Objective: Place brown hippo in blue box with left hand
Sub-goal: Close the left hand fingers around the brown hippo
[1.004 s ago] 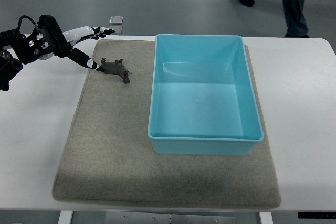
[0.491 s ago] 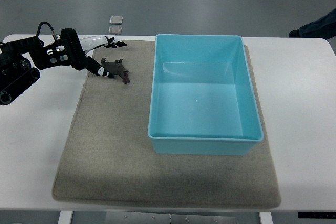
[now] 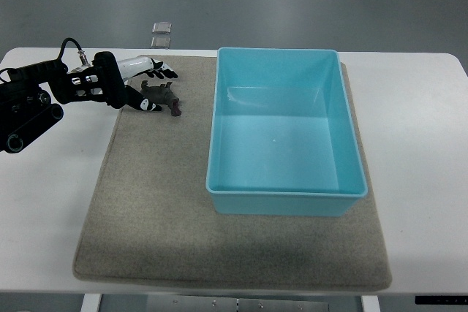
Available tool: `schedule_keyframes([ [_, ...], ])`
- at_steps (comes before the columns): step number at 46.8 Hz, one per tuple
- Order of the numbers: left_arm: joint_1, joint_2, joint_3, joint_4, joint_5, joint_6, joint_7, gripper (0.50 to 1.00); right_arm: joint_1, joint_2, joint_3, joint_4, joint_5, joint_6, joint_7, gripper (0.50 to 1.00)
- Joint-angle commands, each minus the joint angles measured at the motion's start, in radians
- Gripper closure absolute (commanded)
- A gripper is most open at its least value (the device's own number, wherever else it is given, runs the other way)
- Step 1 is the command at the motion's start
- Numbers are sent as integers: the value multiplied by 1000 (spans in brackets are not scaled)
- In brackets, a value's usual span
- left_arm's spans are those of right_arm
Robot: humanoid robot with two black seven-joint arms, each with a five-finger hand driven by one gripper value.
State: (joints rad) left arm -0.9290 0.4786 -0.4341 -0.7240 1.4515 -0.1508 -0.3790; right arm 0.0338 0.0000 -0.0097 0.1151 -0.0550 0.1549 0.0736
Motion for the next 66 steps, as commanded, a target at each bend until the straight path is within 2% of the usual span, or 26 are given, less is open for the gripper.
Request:
schedule_keyframes([
  [1,-7,2,9,0,1,-1,0,761,0,0,1,0,1,0,0,564],
  [5,-14,2,26,2,1,-1,0,789,0,0,-1,0,0,0,0,564],
  [16,-17,3,28,3,3,0,0,797,0,0,1,0,1,0,0,564],
  [26,-19,5,28,6,4,2,-1,787,0,0,1,0,1,0,0,564],
  [40,-17,9,29,8,3,5,-6,739,0,0,1,0,0,0,0,564],
  [58,-16,11,43,9,3,7,-8,739,0,0,-1,0,0,0,0,564],
  [66,-17,11,80,11,3,49,-8,739,0,0,1,0,0,0,0,564],
])
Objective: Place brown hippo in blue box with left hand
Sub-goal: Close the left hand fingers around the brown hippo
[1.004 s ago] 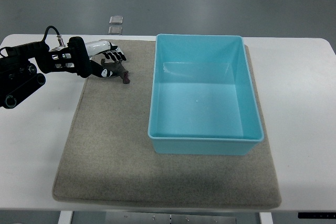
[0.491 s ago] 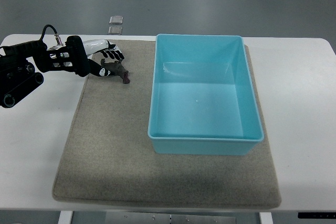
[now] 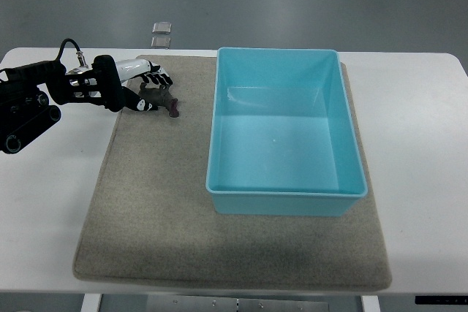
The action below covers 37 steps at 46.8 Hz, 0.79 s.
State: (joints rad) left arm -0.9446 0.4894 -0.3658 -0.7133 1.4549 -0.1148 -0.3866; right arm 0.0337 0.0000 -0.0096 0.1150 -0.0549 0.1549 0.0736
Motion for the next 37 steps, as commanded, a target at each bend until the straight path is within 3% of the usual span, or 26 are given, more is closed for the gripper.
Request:
schedule_keyframes([
  [1,-2,-2,13,0,-1,15,0,739,0,0,-1,0,0,0,0,564],
  [9,-2,-2,15,0,-2,18,2,752,0,0,-1,0,0,0,0,564],
  [16,-2,-2,15,0,-2,15,2,801,0,0,0,0,1,0,0,564],
  [27,-2,-2,15,0,-2,3,5,994,0,0,0,0,0,0,0,564],
  [37,-3,0,15,-2,-2,0,6,1000,0,0,0,0,0,0,0,564],
])
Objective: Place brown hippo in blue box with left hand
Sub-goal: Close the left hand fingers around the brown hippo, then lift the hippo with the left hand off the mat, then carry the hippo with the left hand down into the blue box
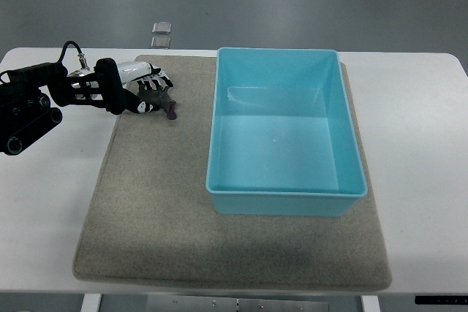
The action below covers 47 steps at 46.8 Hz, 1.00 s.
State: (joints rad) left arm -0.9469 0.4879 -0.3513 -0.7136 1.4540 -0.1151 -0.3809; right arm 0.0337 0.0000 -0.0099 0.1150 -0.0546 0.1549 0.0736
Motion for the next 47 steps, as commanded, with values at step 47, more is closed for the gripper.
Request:
schedule_keyframes([
  [47,-354,-103,9,-239,-30,-163,17,1000,0,0,1,0,1,0,0,564],
])
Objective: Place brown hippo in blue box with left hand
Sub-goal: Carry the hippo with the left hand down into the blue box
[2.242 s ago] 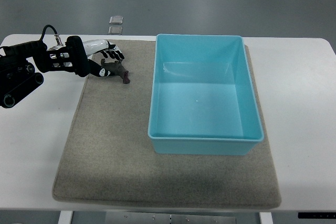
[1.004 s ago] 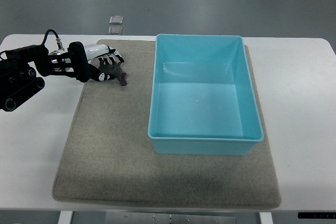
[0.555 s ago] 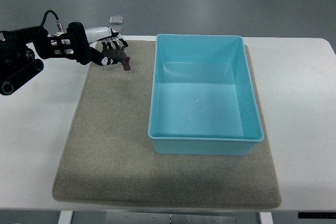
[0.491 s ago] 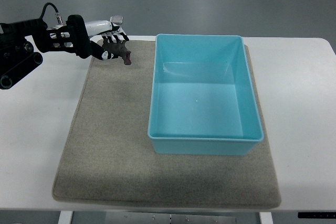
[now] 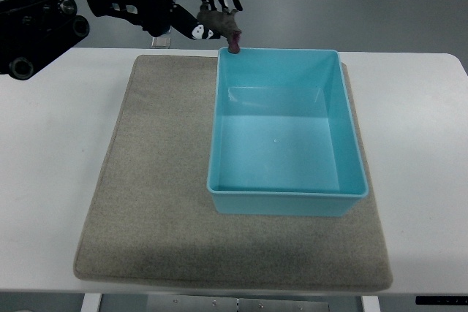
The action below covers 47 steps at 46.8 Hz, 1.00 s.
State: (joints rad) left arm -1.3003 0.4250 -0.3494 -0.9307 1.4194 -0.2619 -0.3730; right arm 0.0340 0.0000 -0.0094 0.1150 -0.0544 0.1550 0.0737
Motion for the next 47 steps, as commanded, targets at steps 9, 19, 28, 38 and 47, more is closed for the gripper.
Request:
schedule_keyframes([
  [9,13,-149,105,-28,4,-28,16,1000,0,0,0,0,-1,0,0,564],
  [19,13,-195,225,-23,7,-7,16,1000,0,0,0,0,1,0,0,564],
  [28,41,-252,250,-14,15,-5,17,1000,0,0,0,0,1,0,0,564],
  [38,53,-291,339,-13,19,42,39,1000,0,0,0,0,-1,0,0,564],
  [47,62,-299,349,-11,18,55,40,1000,0,0,0,0,1,0,0,564],
])
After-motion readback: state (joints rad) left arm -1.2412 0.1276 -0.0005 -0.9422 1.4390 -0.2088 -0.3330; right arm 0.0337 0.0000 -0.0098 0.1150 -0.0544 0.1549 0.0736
